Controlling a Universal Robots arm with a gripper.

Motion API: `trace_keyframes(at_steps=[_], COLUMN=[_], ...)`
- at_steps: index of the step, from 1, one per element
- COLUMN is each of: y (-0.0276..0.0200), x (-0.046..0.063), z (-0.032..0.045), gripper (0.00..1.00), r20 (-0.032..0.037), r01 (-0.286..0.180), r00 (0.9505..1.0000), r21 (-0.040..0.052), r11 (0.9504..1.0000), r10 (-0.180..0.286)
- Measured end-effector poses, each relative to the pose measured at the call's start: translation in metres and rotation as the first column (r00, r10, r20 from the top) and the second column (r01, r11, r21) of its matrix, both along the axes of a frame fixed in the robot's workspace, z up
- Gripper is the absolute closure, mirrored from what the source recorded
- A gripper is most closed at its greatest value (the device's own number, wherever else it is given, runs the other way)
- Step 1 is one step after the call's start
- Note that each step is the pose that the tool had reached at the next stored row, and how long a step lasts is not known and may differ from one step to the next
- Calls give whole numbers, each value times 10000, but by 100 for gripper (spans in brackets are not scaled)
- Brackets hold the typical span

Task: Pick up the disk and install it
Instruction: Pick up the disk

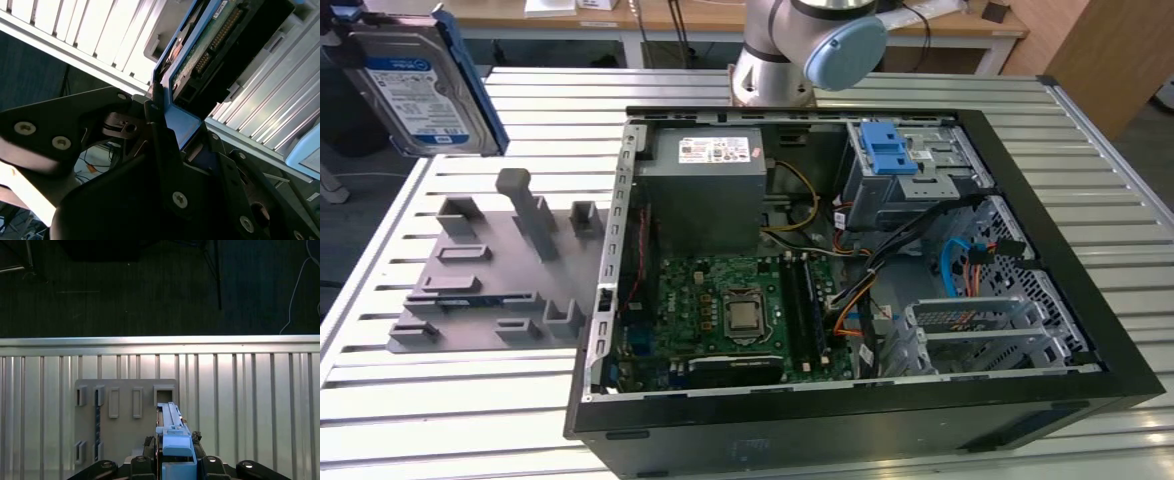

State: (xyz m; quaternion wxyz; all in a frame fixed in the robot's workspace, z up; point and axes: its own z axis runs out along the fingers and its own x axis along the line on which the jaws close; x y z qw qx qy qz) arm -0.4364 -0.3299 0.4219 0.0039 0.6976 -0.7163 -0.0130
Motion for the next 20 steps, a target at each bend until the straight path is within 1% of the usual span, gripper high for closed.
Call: trace_keyframes(at_steps=[2, 3, 12, 20], y=[0, 0, 1, 1], x=[0, 0, 0, 0], z=[31, 63, 218, 322], gripper=[64, 64, 64, 64], r20=[5, 9, 31, 47], r01=[0, 0, 0, 0], r00=[10000, 10000, 10000, 10000], r21=[0, 0, 0, 0], r11=[10000, 10000, 10000, 10000], r10=[0, 0, 0, 0])
